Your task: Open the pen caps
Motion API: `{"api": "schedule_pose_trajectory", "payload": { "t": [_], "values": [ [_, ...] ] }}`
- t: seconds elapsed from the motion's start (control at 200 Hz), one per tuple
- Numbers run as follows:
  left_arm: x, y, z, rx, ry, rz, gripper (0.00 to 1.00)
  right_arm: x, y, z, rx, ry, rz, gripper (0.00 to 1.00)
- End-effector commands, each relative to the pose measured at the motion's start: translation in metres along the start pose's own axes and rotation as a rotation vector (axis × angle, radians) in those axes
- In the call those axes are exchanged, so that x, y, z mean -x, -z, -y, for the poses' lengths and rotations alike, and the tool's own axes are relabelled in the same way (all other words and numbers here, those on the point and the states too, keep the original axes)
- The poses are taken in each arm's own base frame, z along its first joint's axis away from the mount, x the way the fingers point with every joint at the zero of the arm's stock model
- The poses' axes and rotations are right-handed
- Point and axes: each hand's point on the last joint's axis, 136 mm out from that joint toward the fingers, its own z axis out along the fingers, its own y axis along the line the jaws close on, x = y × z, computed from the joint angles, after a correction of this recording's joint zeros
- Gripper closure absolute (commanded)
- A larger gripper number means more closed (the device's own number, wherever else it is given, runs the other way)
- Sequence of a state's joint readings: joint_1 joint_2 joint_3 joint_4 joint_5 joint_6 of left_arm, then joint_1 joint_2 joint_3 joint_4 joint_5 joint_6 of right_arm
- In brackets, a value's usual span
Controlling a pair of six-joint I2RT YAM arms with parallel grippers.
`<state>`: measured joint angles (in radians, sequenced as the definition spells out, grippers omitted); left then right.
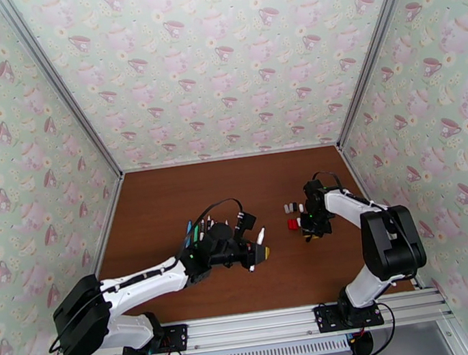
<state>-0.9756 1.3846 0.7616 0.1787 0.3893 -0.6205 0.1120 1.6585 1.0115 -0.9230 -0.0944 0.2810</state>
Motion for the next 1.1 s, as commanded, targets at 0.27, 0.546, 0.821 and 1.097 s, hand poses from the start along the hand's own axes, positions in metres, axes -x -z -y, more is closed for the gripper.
{"api": "schedule_pose_trajectory", "payload": {
  "t": [0.27,0.546,0.821,1.097],
  "values": [
    [0.014,0.001,0.017,-0.064,-0.033,0.022,0.89,0.005,-0.011,0.004,-0.049,0.022,-0.044,0.78],
    [0.012,0.001,0.019,-0.078,-0.028,0.018,0.89,0.011,0.003,-0.001,-0.054,0.006,0.077,0.6],
    [0.008,0.003,0.018,-0.079,-0.024,0.018,0.89,0.008,-0.001,0.009,-0.107,-0.045,0.121,0.64],
    [0.008,0.004,0.017,-0.073,-0.024,0.021,0.89,0.013,-0.01,0.009,-0.1,-0.066,0.152,0.72]
  ]
}}
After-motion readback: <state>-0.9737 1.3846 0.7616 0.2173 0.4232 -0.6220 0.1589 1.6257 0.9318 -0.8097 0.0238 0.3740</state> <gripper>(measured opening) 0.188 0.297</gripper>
